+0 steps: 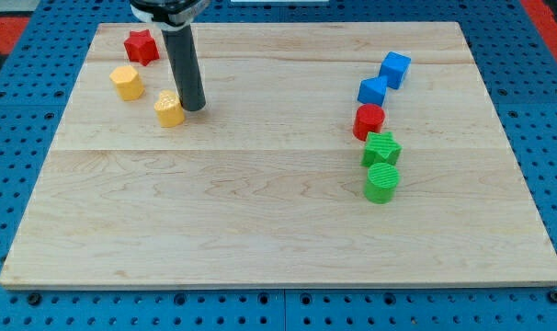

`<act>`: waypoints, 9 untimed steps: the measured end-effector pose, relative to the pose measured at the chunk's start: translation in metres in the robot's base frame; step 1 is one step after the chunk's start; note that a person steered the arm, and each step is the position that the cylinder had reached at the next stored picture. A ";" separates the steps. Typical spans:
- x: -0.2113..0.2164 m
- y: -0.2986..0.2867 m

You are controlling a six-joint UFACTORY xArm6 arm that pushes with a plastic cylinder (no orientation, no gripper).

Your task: Move the yellow heart towards the center left

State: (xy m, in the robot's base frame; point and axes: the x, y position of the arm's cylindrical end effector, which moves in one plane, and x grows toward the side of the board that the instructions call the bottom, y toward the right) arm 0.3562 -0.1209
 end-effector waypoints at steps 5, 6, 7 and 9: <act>0.051 -0.055; 0.056 -0.061; 0.055 -0.061; 0.043 -0.084</act>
